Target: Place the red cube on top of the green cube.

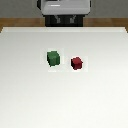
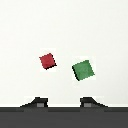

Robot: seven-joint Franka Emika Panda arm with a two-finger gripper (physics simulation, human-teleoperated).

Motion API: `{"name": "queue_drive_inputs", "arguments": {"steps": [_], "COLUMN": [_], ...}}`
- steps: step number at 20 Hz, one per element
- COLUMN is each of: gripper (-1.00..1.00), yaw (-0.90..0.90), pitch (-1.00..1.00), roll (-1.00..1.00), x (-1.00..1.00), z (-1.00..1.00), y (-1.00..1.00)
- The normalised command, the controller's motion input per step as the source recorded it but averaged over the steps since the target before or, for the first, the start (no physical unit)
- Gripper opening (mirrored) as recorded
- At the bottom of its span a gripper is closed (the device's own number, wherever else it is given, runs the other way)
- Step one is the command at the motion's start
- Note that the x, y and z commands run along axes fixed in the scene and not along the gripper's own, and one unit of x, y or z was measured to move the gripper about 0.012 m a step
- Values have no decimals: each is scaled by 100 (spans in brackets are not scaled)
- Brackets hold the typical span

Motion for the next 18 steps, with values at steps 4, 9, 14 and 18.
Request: {"name": "queue_drive_inputs", "arguments": {"steps": [4, 9, 14, 18], "gripper": [100, 100, 100, 100], "yaw": [0, 0, 0, 0], "pitch": [0, 0, 0, 0], "roll": [0, 0, 0, 0], "x": [0, 20, 80, 75], "z": [0, 0, 0, 0], "y": [0, 0, 0, 0]}}
